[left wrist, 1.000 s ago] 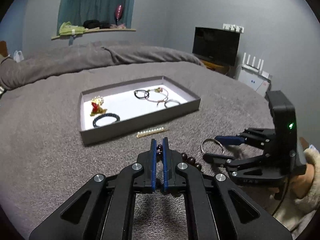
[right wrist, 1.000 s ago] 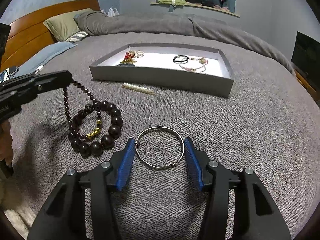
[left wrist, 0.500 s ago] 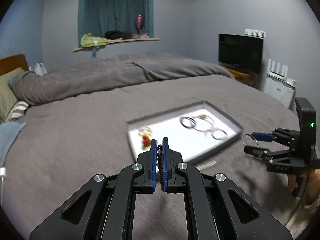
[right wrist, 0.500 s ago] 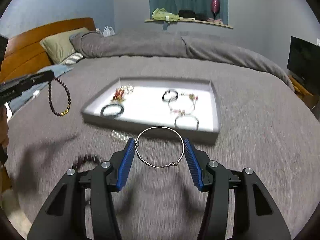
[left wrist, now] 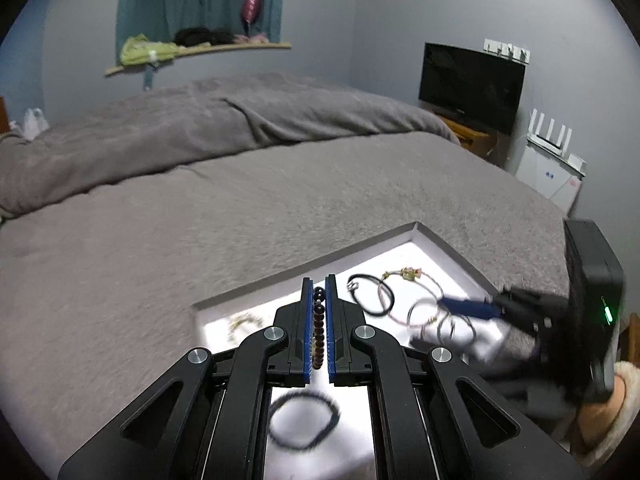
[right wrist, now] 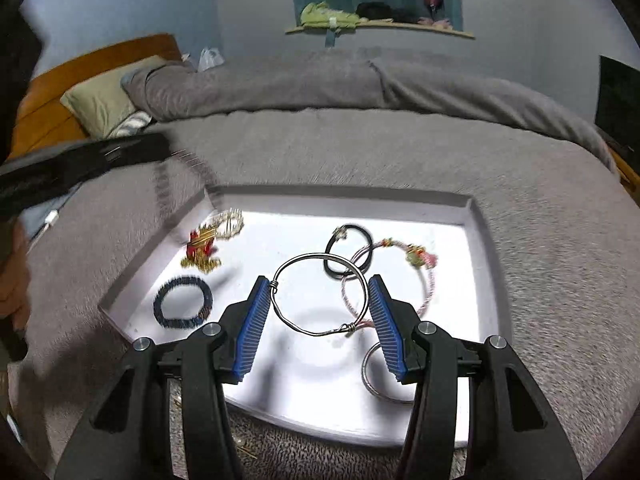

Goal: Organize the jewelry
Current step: 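Carry the bead bracelet with the left tool while the right tool carries the bangle, then open the left tool over the tray while the right tool releases the bangle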

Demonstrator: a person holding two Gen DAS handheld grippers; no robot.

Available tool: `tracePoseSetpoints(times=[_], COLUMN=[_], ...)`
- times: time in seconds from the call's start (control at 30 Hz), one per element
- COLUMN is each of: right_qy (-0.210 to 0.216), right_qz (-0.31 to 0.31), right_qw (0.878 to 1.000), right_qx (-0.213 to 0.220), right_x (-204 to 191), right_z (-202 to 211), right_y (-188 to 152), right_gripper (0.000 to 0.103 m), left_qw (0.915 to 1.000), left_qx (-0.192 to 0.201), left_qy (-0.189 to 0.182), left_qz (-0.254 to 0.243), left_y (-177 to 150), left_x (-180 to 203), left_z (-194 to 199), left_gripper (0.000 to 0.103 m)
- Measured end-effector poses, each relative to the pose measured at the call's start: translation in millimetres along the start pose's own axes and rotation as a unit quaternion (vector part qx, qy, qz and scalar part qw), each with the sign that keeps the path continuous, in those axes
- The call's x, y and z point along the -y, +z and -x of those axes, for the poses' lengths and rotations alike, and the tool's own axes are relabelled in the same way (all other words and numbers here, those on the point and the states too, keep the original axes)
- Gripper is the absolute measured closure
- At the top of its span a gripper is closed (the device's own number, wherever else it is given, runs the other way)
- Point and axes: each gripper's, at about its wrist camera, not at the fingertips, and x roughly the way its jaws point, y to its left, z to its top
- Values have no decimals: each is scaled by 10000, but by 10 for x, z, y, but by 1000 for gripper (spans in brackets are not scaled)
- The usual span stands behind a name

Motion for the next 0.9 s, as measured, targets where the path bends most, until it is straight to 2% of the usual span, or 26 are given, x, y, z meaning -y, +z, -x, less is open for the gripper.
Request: tracePoseSetpoints(times=[0.2, 0.43, 0.57, 0.77, 0.9], right_qy=[84, -54, -26, -137, -150], right_qz=[139, 371, 362, 351, 349], right_qw=[9994, 9976, 9969, 9971, 9971], right_qx=[-290, -582, -692, -668, -656], right_x=[-14, -122, -103, -103, -115], right_z=[-107, -280, -352, -354, -346], right_y=[1, -20, -47, -55, -68], right_gripper=[52, 53, 52, 52, 52], left_qw=[9984, 9978, 9960, 9929, 9927], left_qx=[-268, -583, -765, -1075, -1095], left_qy=[-329, 135, 125, 363, 377], left_qz=[371, 280, 450, 366, 334], left_y=[-2, -180, -192, -184, -184], left_x=[-100, -209, -294, -258, -257], left_z=[-465, -697, -796, -921, -942], left_gripper=[97, 97, 97, 97, 96])
